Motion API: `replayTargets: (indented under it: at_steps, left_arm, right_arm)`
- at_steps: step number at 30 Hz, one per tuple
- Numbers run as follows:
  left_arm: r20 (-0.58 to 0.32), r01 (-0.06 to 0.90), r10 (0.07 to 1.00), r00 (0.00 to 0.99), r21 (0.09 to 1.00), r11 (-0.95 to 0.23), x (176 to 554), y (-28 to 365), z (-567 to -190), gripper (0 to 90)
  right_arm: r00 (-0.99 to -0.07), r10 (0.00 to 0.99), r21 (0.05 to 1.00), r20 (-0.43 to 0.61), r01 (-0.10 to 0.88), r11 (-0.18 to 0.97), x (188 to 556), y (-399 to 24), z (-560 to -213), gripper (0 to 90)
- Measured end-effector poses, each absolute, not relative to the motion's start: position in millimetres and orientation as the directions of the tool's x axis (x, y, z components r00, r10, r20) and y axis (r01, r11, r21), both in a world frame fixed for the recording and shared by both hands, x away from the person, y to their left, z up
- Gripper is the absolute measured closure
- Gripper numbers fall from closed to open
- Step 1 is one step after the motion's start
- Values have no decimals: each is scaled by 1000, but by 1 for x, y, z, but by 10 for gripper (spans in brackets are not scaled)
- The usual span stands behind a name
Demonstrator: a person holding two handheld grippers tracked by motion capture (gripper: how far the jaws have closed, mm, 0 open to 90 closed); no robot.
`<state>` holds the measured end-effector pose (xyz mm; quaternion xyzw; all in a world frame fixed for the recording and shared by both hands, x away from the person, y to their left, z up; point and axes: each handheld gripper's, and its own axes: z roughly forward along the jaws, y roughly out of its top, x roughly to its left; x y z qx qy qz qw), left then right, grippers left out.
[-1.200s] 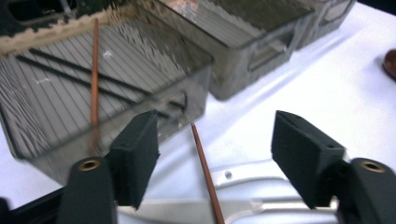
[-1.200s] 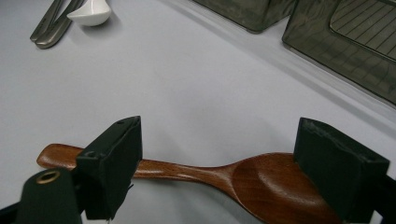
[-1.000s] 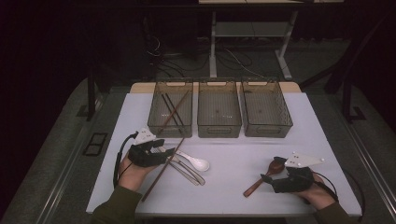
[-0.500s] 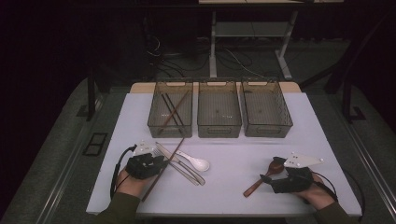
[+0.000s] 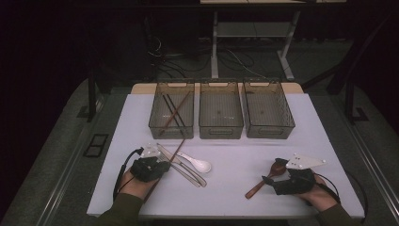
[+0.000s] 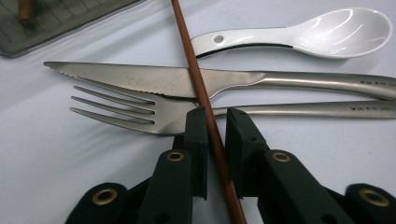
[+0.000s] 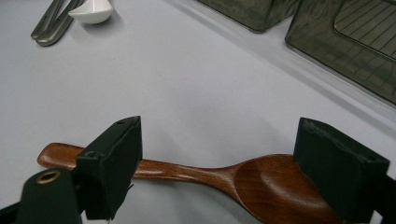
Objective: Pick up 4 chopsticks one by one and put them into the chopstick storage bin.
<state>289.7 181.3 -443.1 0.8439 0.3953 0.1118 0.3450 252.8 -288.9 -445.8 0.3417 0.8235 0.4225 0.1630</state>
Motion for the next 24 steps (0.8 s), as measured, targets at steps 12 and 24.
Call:
replayTargets:
  at_steps: [12,24]
  left_arm:
    - [-88,607,766,636,669,-428,291,183,-442,835]
    - [-89,586,750,655,686,-431,291,182,-439,840]
  right_arm:
    - [-714,700,806,23,427,409,253,-289,-446,154]
    - [-714,700,807,21,425,409,253,-289,-446,155]
